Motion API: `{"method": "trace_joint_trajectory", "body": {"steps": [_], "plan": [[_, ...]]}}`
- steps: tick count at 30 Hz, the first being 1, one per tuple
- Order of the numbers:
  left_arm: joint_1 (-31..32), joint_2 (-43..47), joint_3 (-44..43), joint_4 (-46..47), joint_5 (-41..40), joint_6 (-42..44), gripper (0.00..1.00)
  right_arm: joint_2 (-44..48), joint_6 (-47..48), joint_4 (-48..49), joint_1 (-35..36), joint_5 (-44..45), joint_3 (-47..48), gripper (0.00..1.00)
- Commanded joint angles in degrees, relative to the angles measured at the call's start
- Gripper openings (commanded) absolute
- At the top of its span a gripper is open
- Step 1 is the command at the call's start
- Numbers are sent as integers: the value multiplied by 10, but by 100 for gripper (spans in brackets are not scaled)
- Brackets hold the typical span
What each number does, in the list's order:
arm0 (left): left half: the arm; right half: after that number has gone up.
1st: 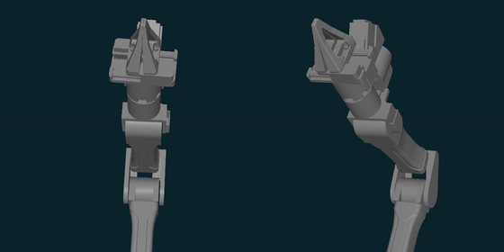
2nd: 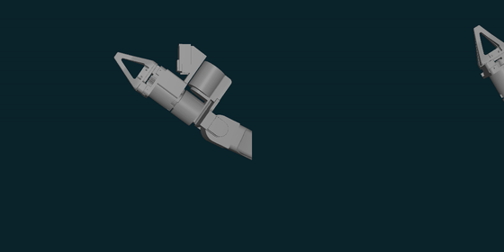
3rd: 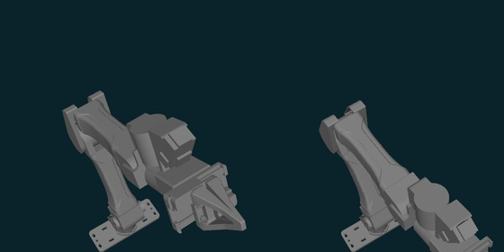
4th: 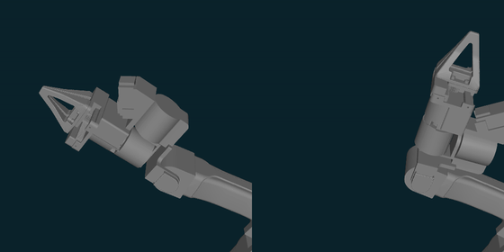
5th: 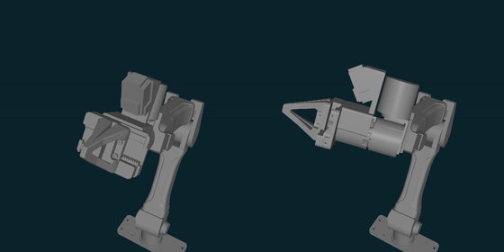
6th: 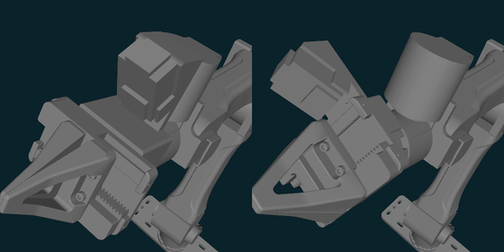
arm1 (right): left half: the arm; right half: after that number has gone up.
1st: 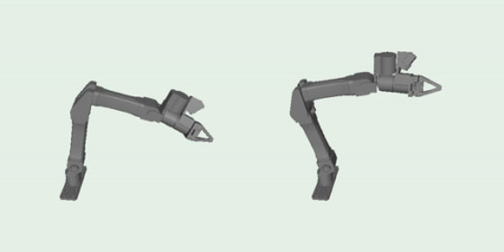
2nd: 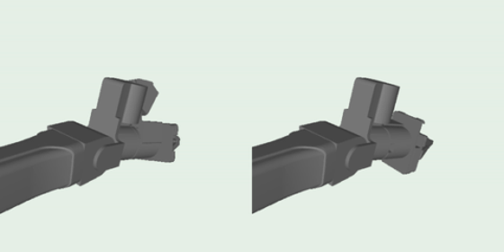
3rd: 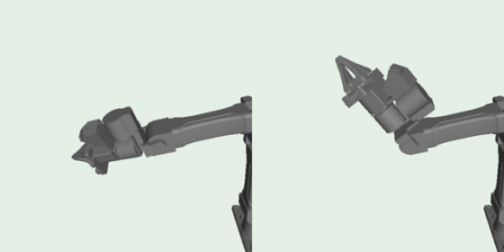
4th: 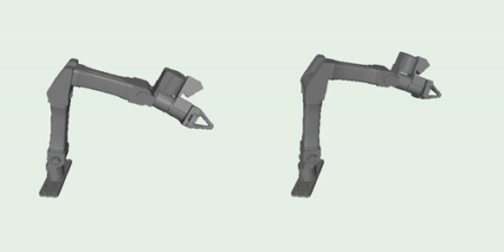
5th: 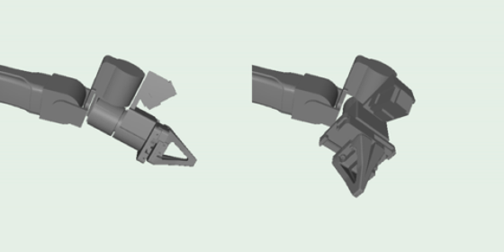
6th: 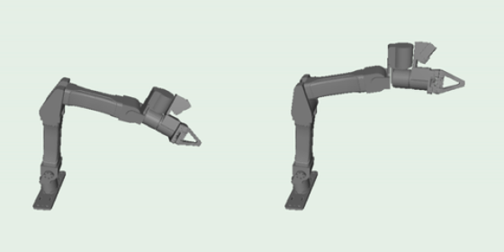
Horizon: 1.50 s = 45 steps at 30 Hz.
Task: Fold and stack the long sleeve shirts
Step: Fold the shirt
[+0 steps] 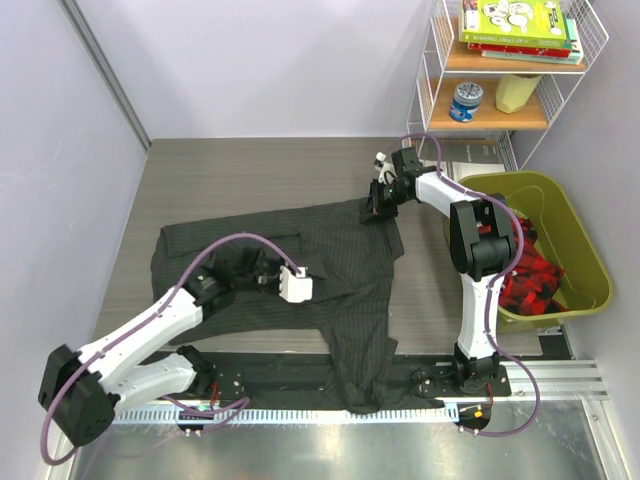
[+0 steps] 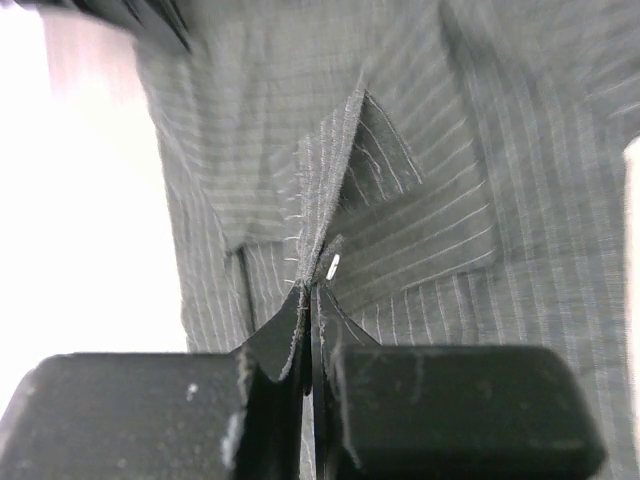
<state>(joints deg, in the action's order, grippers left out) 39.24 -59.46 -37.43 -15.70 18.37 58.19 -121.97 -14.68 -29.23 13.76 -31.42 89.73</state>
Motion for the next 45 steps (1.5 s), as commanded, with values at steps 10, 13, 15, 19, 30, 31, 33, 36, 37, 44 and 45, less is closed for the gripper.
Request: {"method": "trace_joint_trajectory", "body": {"steps": [10, 13, 15, 19, 30, 31, 33, 36, 37, 44, 45], "plan": [[-2, 85, -271, -278, 156, -148, 0, 40, 48, -43, 0, 30, -9, 9], [-2, 93, -303, -289, 167, -164, 0, 35, 58, -43, 0, 42, -4, 9], [-2, 95, -328, -283, 166, -196, 0, 32, 64, -45, 0, 45, -5, 9], [-2, 95, -374, -294, 183, -230, 0, 31, 69, -50, 0, 48, -11, 10], [-2, 93, -416, -341, 251, -248, 0, 40, 76, -78, 0, 53, -8, 24], [-2, 94, -409, -343, 251, -249, 0, 44, 82, -81, 0, 52, -8, 28], [-2, 97, -404, -351, 256, -246, 0, 54, 90, -107, 0, 55, 1, 36], [-2, 100, -402, -361, 263, -247, 0, 74, 111, -142, -1, 65, 18, 43], [-2, 98, -403, -364, 270, -248, 0, 77, 119, -156, -1, 65, 25, 46], [-1, 88, -403, -376, 321, -272, 0, 110, 164, -173, 2, 28, 74, 45], [-1, 87, -403, -367, 323, -280, 0, 98, 163, -168, 5, 20, 79, 44]]}}
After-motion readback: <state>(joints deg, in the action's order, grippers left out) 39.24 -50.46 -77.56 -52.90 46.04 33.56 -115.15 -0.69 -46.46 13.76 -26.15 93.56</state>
